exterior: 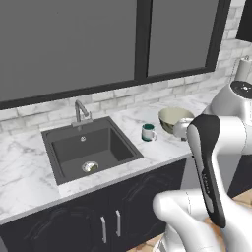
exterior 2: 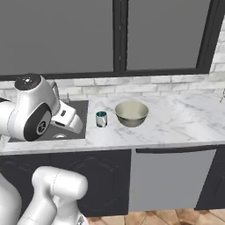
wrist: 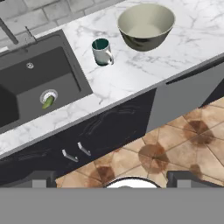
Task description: Clear the mugs and bowl far away from the sink.
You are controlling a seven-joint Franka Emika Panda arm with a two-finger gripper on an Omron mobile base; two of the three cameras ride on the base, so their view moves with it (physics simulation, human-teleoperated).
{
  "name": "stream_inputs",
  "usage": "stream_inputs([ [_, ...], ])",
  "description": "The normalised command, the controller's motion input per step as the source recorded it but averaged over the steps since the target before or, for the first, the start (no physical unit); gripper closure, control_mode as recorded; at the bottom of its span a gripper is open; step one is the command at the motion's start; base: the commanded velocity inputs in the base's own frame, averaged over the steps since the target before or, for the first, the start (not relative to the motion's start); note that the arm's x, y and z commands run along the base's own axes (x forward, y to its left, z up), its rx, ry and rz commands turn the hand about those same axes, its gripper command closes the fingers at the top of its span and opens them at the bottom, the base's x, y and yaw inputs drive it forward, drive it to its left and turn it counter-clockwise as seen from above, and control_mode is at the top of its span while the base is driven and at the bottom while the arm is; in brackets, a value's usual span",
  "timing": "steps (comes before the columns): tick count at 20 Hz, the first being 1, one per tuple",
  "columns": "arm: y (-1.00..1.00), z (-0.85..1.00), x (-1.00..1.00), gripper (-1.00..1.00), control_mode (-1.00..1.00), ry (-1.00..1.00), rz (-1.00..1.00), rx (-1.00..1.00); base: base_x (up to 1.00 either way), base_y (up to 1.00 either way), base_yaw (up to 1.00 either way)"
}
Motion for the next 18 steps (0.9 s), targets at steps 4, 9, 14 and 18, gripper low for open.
stream_inputs([
  [4,0.0,0.0,0.0,-1.0,1.0,0.0,0.0,0.0,1.0,-0.64,0.0],
  [9,0.0,0.0,0.0,-1.0,1.0,0.0,0.0,0.0,0.8,-0.82,0.0],
  [14,0.0,0.0,0.0,-1.0,1.0,0.0,0.0,0.0,0.6,-0.45,-0.01],
  [18,0.0,0.0,0.0,-1.0,1.0,0.0,0.0,0.0,0.7,-0.14,0.0],
])
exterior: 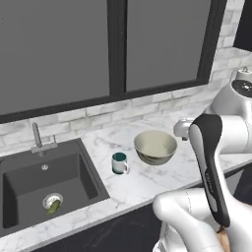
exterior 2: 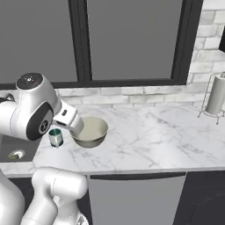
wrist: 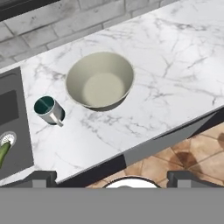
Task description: Clear the mugs and bowl far away from the sink.
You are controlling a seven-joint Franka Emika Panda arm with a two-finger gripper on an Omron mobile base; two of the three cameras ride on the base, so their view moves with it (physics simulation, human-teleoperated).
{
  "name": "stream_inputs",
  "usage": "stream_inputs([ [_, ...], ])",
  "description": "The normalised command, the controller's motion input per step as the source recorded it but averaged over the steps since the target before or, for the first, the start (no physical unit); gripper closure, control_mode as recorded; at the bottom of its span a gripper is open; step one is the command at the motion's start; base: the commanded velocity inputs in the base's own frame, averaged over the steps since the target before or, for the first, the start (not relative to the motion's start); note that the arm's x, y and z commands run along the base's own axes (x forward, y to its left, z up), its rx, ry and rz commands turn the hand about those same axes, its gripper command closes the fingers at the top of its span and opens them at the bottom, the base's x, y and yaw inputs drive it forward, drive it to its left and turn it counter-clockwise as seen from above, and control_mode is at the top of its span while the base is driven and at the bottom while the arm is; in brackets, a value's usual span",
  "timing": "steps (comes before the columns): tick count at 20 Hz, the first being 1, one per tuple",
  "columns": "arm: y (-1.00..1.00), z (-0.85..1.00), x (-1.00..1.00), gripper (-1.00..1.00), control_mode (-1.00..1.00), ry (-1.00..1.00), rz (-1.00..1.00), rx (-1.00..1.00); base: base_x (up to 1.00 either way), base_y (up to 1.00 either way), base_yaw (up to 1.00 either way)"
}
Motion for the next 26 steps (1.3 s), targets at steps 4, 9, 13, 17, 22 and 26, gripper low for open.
stream_inputs([
  [4,0.0,0.0,0.0,-1.0,1.0,0.0,0.0,0.0,0.69,-0.28,0.15],
  [9,0.0,0.0,0.0,-1.0,1.0,0.0,0.0,0.0,0.6,-0.52,0.33],
  [13,0.0,0.0,0.0,-1.0,1.0,0.0,0.0,0.0,0.54,-0.28,0.25],
  [17,0.0,0.0,0.0,-1.0,1.0,0.0,0.0,0.0,0.49,0.02,0.06],
  [22,0.0,0.0,0.0,-1.0,1.0,0.0,0.0,0.0,0.41,0.14,0.0],
  [26,0.18,-0.05,0.41,-1.0,-1.0,0.01,0.01,-0.03,0.0,0.0,0.0],
])
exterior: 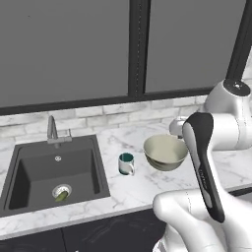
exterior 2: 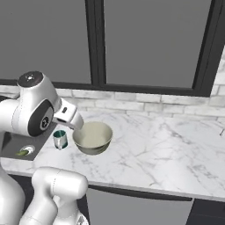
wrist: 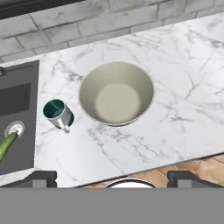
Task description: Clear the mugs and bowl far away from the sink.
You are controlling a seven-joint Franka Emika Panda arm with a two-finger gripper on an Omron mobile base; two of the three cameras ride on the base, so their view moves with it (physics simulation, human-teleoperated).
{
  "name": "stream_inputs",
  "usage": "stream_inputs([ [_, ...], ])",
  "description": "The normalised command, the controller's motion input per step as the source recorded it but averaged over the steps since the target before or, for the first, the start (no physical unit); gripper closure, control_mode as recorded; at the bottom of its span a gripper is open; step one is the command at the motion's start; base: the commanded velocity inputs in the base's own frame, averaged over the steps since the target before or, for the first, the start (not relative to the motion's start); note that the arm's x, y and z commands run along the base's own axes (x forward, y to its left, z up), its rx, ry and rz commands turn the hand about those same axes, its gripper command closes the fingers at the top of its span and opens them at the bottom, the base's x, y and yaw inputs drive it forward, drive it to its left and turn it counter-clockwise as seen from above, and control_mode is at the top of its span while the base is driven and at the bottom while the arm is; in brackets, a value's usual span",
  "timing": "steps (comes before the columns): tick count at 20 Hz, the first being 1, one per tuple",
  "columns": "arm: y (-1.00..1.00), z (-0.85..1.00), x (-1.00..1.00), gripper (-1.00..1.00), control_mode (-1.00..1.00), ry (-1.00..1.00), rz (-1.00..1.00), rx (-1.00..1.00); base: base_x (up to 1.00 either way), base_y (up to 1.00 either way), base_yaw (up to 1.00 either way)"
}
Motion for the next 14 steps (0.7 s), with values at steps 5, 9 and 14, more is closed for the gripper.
stream_inputs([
  [5,0.56,-0.21,0.04,-1.0,-1.0,0.0,0.08,-0.01,0.0,0.0,0.0],
  [9,0.76,-0.41,0.0,-1.0,-1.0,0.11,0.12,-0.02,0.0,0.0,0.0],
  [14,0.27,-0.46,0.1,-1.0,-1.0,0.16,0.19,0.0,0.0,0.0,0.0],
])
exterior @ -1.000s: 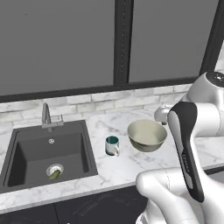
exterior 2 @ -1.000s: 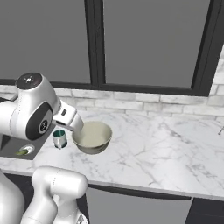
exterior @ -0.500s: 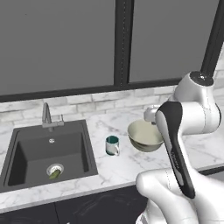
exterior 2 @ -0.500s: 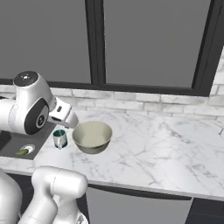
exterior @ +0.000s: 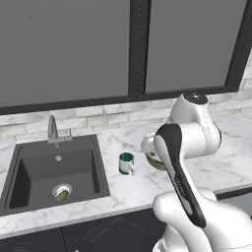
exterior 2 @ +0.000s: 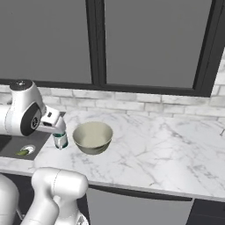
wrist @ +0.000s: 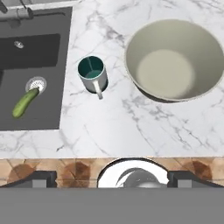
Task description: Clear the mugs and bowl far away from the sink.
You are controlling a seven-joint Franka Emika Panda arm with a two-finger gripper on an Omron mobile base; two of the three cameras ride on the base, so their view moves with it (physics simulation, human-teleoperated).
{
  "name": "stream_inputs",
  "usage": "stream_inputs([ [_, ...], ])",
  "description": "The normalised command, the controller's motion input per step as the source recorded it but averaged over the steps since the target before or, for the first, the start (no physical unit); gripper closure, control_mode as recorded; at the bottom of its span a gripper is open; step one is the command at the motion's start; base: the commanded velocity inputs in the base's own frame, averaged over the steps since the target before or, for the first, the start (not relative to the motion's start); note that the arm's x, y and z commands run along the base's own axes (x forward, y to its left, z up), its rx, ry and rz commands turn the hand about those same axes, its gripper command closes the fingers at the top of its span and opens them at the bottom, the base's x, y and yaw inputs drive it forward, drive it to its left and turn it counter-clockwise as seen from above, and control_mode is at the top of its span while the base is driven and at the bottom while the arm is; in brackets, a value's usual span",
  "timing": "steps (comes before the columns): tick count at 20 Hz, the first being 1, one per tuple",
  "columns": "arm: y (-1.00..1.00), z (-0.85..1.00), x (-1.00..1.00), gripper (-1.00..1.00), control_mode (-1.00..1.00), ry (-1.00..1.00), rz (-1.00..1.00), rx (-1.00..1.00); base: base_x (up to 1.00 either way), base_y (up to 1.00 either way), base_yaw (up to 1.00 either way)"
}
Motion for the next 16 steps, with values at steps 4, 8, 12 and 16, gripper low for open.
stream_inputs([
  [4,0.15,-0.22,0.31,-1.0,-1.0,0.16,0.2,-0.03,0.0,0.0,0.0],
  [8,0.16,-0.15,0.12,-1.0,-1.0,0.05,0.15,-0.07,0.0,0.0,0.0],
  [12,0.17,-0.05,0.0,-1.0,-1.0,0.0,0.01,-0.13,0.0,0.0,0.0],
  [16,0.01,-0.19,0.0,-1.0,-1.0,0.0,0.0,-0.06,0.0,0.0,0.0],
])
